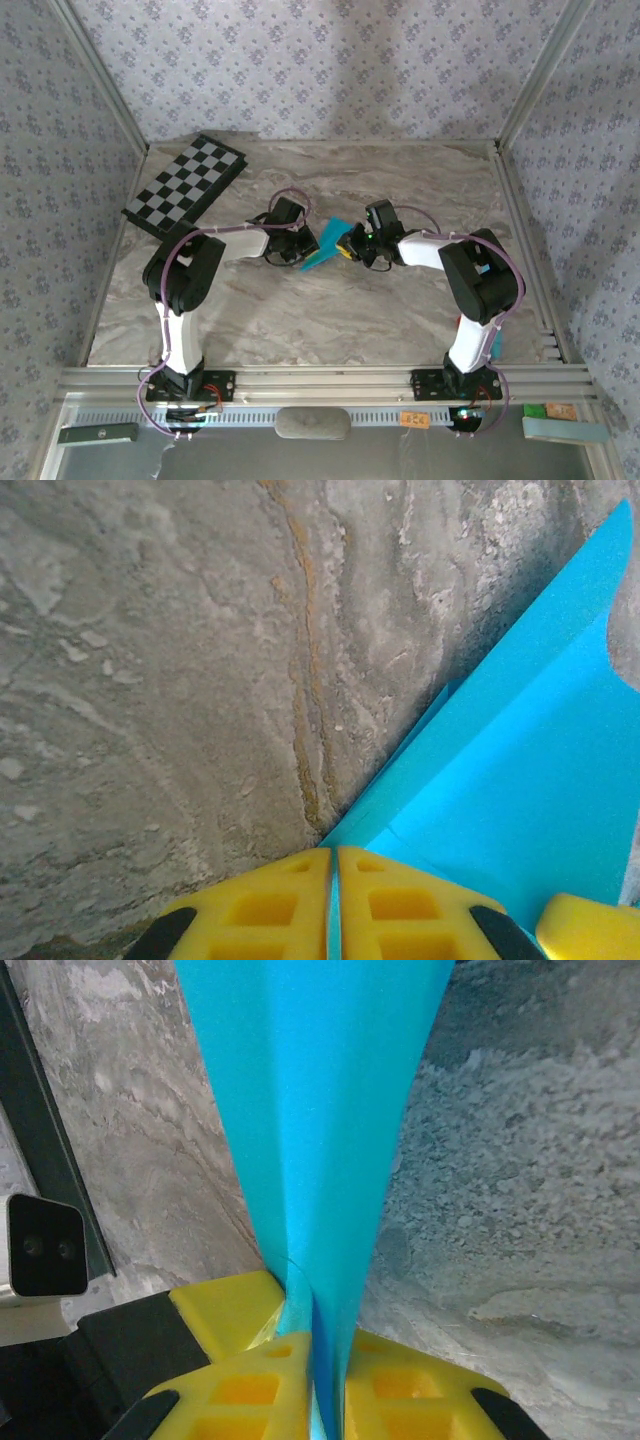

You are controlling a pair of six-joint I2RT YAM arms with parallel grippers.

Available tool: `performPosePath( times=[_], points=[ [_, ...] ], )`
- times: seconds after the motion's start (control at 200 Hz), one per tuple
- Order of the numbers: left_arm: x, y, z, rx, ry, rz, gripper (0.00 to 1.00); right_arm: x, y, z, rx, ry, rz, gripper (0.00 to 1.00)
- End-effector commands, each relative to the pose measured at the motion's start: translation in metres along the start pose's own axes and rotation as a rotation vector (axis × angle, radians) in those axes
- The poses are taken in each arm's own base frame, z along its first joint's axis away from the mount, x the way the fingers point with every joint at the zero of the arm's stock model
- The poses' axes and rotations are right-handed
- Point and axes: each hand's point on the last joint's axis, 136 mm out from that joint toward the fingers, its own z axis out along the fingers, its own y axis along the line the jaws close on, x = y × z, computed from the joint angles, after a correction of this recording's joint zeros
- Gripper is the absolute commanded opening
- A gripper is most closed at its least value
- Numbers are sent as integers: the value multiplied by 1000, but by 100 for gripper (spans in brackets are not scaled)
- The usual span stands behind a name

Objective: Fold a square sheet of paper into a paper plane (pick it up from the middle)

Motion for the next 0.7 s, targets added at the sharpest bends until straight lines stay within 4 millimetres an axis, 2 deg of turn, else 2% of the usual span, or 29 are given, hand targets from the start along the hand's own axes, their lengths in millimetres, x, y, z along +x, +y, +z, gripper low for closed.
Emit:
performPosePath(
  times=[0.0, 0.17, 0.325, 0.52, 0.61, 0.695],
  points=[
    [7, 11, -9, -36, 27, -1, 14, 3, 1, -1, -4, 12, -3, 10],
    [-10, -5, -38, -6, -39, 94, 26, 3, -2, -6, 48, 6, -28, 3],
    [-15, -16, -64, -6, -113, 317, 39, 0, 2, -15, 82, -17, -62, 2],
    [-2, -27, -84, -6, -177, 664, 66, -1, 9, -23, 92, -26, -74, 2],
    [5, -31, -85, 4, -208, 793, 73, -2, 12, -25, 92, -26, -71, 2],
    [14, -34, -82, 19, -222, 900, 75, -1, 14, -25, 92, -17, -69, 2]
  ],
)
